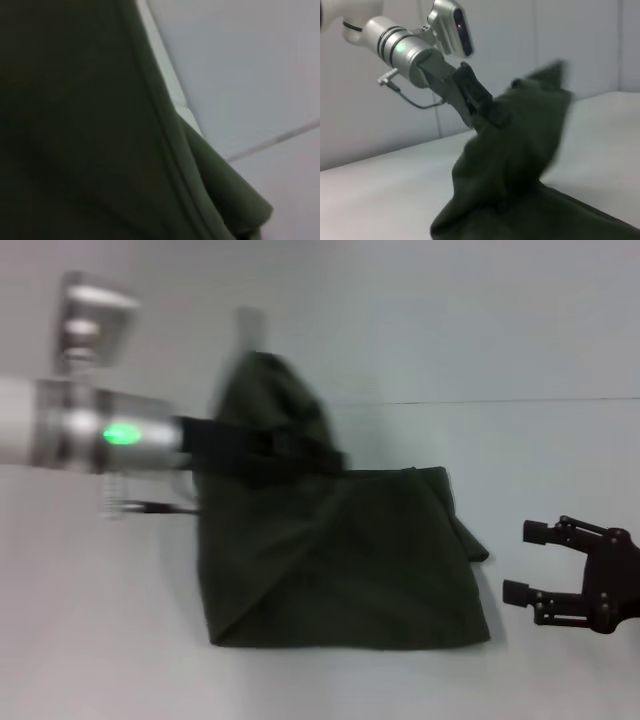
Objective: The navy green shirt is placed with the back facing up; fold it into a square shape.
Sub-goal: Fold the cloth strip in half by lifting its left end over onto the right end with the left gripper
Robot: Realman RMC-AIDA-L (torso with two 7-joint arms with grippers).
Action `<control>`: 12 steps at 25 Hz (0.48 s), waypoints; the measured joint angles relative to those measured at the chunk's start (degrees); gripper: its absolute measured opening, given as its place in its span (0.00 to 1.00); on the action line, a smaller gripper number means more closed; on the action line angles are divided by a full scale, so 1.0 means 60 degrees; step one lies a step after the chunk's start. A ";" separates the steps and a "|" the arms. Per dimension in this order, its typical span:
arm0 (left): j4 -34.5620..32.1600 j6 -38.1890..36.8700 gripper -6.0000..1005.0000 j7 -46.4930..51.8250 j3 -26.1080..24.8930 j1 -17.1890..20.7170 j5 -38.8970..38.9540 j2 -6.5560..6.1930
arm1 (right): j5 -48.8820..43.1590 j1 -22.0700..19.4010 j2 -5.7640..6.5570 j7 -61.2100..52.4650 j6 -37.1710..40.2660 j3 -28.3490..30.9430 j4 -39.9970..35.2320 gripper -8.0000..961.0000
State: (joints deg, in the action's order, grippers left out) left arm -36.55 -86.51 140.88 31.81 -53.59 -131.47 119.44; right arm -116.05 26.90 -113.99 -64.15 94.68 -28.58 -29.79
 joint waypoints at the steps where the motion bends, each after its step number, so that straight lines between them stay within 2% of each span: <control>1: 0.0172 0.0235 0.06 -0.0012 0.0161 -0.0202 0.0000 0.0147 | 0.0000 -0.0025 0.0009 -0.0044 -0.0017 0.0074 0.0003 0.98; 4: 0.0909 0.1120 0.06 -0.0080 0.0802 -0.0909 0.0015 0.0663 | -0.0009 -0.0055 0.0020 -0.0143 -0.0097 0.0184 0.0013 0.98; 5: 0.1522 0.1611 0.06 -0.0105 0.1132 -0.1229 0.0050 0.0801 | -0.0015 -0.0056 0.0020 -0.0171 -0.0152 0.0193 0.0014 0.98; 6: 0.1522 0.1611 0.06 -0.0105 0.1132 -0.1229 0.0050 0.0801 | -0.0019 -0.0054 0.0019 -0.0188 -0.0184 0.0193 0.0014 0.98; 9: 0.2864 0.2660 0.06 -0.0121 0.1514 -0.1639 0.0129 0.0845 | -0.0037 -0.0031 0.0017 -0.0254 -0.0230 0.0194 0.0014 0.98; 12: 0.3299 0.2770 0.19 -0.0199 0.1502 -0.1588 0.0563 0.0837 | -0.0041 -0.0016 0.0034 -0.0310 -0.0233 0.0193 0.0014 0.98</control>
State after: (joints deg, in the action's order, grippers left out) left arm -16.76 -69.89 139.69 40.82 -63.12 -128.09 124.47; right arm -116.29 26.80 -113.79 -66.01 93.28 -27.42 -29.70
